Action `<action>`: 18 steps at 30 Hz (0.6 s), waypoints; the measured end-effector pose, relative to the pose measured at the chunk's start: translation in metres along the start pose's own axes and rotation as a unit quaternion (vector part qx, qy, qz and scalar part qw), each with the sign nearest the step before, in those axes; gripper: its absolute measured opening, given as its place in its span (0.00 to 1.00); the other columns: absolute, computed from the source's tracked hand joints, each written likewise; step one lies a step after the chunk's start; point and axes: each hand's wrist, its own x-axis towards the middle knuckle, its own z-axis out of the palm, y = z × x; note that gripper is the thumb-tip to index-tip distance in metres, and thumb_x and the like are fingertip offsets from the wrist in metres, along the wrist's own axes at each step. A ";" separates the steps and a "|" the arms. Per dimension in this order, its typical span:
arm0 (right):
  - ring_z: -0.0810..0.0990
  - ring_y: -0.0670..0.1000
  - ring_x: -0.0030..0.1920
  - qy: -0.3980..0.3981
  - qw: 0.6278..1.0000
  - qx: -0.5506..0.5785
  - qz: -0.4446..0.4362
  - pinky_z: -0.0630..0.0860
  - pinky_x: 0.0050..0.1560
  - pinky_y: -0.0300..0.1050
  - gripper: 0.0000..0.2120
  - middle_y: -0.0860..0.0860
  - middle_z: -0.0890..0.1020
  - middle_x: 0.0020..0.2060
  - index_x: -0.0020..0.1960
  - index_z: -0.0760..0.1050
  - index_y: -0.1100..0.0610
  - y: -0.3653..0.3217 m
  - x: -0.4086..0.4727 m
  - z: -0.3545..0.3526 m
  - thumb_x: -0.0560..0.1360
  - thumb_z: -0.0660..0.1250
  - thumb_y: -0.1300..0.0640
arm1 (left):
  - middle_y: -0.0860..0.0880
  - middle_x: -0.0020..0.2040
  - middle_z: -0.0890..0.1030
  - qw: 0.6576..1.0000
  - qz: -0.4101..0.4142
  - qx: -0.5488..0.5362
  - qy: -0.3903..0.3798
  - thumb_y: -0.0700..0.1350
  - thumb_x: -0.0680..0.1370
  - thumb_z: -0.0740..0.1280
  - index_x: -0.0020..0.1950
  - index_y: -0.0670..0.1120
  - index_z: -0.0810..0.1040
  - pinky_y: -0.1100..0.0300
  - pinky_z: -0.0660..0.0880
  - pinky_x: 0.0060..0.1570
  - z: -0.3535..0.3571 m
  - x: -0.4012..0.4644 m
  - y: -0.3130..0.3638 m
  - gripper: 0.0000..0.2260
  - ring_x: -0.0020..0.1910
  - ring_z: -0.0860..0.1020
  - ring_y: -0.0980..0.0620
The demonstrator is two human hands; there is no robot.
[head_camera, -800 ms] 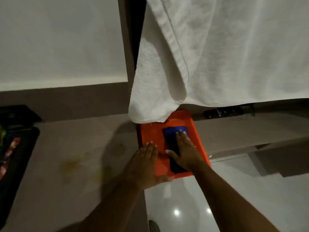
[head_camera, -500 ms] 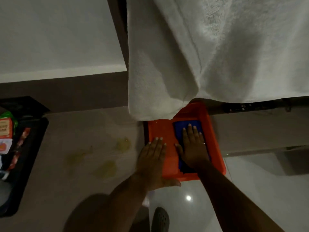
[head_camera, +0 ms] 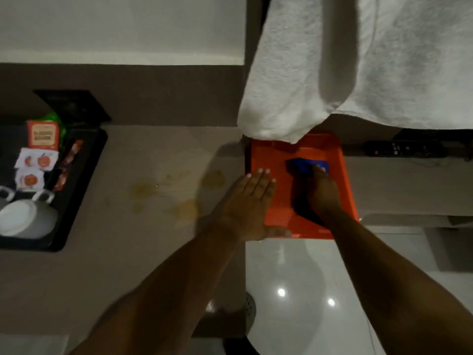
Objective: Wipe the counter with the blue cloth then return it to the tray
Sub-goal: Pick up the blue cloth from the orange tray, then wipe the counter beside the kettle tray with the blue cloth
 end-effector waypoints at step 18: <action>0.47 0.54 0.78 -0.172 0.952 -0.088 -0.238 0.43 0.75 0.49 0.29 0.51 0.47 0.76 0.77 0.50 0.55 -0.204 -0.228 0.084 0.81 0.51 0.43 | 0.29 0.76 0.62 0.856 -0.502 -0.114 0.055 0.81 0.61 0.30 0.76 0.33 0.61 0.41 0.61 0.74 0.042 -0.353 -0.093 0.64 0.76 0.62 0.32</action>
